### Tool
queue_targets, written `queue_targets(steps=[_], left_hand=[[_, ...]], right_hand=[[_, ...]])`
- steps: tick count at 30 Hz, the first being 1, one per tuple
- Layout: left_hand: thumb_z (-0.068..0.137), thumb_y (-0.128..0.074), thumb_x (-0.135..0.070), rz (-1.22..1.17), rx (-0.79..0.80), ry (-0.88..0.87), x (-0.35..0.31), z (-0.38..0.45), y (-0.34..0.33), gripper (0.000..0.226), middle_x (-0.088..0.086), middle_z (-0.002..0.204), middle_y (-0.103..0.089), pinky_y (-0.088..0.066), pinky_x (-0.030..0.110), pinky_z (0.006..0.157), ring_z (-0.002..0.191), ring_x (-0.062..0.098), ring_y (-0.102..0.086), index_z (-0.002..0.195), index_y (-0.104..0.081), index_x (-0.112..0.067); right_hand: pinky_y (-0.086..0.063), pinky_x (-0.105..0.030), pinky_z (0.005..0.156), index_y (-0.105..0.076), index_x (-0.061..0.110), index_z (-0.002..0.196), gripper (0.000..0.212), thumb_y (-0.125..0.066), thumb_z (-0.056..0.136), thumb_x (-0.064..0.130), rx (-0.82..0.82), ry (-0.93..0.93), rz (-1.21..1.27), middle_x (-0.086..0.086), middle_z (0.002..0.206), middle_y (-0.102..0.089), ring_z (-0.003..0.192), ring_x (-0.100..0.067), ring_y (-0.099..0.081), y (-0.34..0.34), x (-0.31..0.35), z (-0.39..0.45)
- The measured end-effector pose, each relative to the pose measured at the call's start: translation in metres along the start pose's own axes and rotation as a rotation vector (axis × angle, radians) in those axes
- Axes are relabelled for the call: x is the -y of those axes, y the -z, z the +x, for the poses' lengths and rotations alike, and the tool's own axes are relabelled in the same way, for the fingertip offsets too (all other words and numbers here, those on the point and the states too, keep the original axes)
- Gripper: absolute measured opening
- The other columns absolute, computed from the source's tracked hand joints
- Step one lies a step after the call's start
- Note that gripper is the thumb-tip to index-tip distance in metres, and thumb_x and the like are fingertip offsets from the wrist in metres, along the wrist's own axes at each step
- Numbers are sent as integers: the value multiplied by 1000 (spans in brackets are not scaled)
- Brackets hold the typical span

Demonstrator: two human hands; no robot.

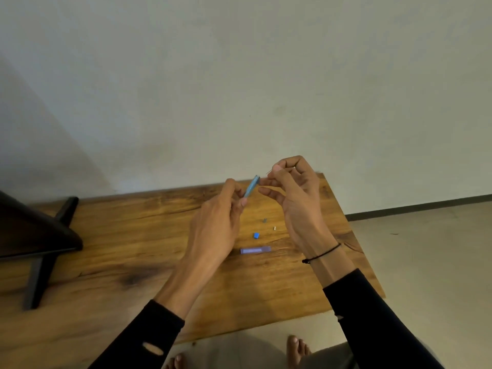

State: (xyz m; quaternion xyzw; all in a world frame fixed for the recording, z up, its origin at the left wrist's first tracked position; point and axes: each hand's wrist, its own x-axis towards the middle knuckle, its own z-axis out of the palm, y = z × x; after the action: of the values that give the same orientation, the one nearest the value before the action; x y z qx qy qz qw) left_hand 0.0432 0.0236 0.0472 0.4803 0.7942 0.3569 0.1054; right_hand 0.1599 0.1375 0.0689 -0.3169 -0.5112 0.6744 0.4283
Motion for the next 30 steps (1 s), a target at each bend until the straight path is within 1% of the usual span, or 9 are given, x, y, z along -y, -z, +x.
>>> queue_targets(steps=[4, 8, 13, 17, 21, 24, 26, 27, 30], left_hand=[[114, -52, -34, 25, -5, -20, -4, -1, 6, 13, -15, 96, -73, -57, 39, 68, 82, 16, -74, 118, -57, -23], [113, -52, -35, 79, -28, -34, -2, -1, 5, 13, -16, 98, -74, -47, 32, 61, 77, 11, -69, 117, -59, -24], [112, -54, -35, 102, -24, -27, 2, 1, 1, 12, -20, 97, -71, -43, 26, 57, 77, 8, -69, 116, -58, -25], [112, -56, -36, 95, -20, -24, 3, 2, 0, 10, -20, 96, -72, -56, 35, 64, 82, 10, -73, 116, -58, -27], [111, -57, -37, 103, -29, -31, 4, 1, 0, 11, -20, 98, -72, -53, 31, 62, 80, 7, -70, 117, -59, -28], [111, -57, -37, 93, -27, -30, 4, 0, 1, 10, -19, 99, -74, -55, 32, 63, 82, 7, -72, 116, -59, -28], [111, -56, -38, 96, -27, -29, 4, 0, 2, 11, -18, 101, -76, -51, 29, 61, 82, 7, -72, 116, -58, -28], [111, -56, -38, 99, -28, -28, 3, 0, 3, 11, -18, 101, -76, -52, 30, 61, 81, 7, -72, 117, -59, -28], [111, -56, -37, 80, -27, -21, 3, 0, 3, 13, -17, 99, -75, -60, 38, 66, 82, 9, -73, 118, -59, -27]], right_hand=[[-62, -46, 83, -61, 3, 102, 4, -62, 105, 3, -1, 52, -30, -21, 98, -62, 85, -32, -72, -3, 5, -1], [-63, -43, 78, -63, -1, 101, 5, -65, 104, 2, -10, 128, -132, -17, 93, -65, 80, -26, -73, -4, 2, 1], [-66, -39, 78, -64, -4, 101, 6, -66, 103, 2, -9, 175, -223, -11, 90, -68, 78, -20, -75, -2, -5, 3], [-65, -35, 76, -65, -4, 100, 6, -66, 103, 1, -12, 183, -246, -11, 89, -68, 78, -20, -74, 0, -6, 3], [-64, -31, 76, -66, -2, 98, 5, -67, 102, 1, -6, 179, -266, -13, 90, -69, 78, -20, -74, -1, -7, 2], [-63, -30, 76, -67, -3, 98, 6, -68, 101, 1, 1, 174, -271, -10, 88, -70, 78, -18, -74, 0, -8, 3], [-63, -31, 77, -69, -2, 96, 6, -70, 100, 2, 10, 174, -289, -6, 86, -72, 78, -17, -75, 1, -9, 3], [-64, -32, 78, -71, -1, 95, 5, -72, 99, 2, 15, 172, -297, -6, 86, -74, 79, -17, -75, 1, -9, 3], [-65, -38, 82, -75, 4, 95, 4, -76, 98, 6, 31, 161, -303, -4, 88, -77, 82, -21, -77, 2, -10, 3]])
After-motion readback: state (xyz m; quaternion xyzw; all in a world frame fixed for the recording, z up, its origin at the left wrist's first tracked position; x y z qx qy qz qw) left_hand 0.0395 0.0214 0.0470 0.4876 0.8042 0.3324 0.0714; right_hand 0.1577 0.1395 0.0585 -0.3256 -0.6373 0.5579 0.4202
